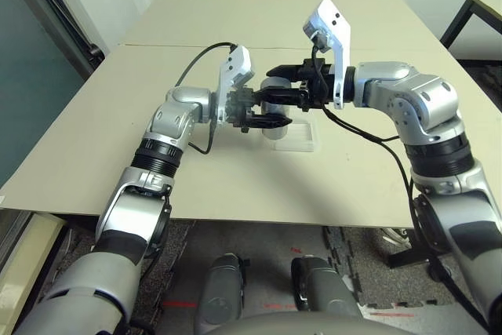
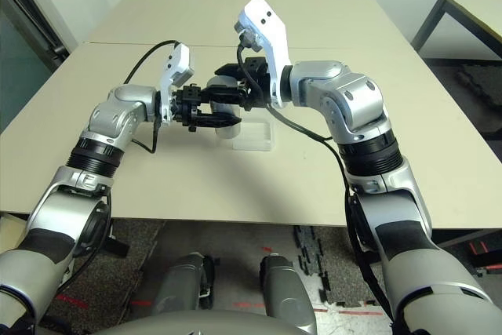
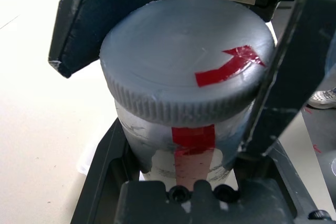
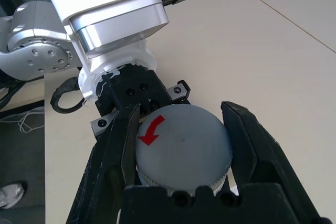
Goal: Pour the medicine from the bottle into the box.
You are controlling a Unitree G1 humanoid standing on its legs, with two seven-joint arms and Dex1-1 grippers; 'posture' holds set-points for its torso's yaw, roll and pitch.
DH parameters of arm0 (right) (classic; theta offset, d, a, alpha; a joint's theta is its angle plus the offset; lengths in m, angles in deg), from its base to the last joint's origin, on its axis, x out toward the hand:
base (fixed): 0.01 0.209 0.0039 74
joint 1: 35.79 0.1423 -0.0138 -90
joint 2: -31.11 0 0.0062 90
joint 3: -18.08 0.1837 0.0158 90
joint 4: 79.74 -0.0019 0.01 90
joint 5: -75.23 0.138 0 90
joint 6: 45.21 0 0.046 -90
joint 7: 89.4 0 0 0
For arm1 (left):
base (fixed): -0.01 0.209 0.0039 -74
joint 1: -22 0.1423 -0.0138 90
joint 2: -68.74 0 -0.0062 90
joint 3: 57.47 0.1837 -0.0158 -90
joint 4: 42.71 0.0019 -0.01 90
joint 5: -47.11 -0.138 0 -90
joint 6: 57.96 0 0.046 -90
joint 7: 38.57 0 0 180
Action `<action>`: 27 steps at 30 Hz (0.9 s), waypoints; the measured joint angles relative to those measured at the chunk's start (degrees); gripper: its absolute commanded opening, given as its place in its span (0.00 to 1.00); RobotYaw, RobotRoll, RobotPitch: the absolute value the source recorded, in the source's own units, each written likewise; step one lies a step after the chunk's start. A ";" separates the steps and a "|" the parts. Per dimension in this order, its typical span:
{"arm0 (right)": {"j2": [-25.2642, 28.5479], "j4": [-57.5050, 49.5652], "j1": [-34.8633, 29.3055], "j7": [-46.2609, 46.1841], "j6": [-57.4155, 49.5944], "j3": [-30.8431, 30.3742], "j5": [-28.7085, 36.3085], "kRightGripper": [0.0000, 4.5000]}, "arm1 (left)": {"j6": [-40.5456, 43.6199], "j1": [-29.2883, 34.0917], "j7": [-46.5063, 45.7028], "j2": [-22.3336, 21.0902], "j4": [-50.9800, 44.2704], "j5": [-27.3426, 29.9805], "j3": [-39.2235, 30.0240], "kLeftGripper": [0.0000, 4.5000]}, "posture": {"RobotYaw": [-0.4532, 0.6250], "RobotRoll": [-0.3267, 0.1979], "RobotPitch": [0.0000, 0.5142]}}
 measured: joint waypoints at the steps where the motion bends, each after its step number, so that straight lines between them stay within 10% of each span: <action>1: -0.14 0.14 0.16 -0.11 -0.22 0.16 0.05 0.58 | -0.07 0.00 -0.02 0.00 0.00 0.00 -0.05 0.56 | 0.44 0.62 0.15; 27: -2.63 20.28 3.20 -19.67 16.02 9.79 -11.10 0.58 | -2.62 2.53 -8.14 -0.91 1.55 -1.47 -2.79 0.56 | 0.48 0.62 0.15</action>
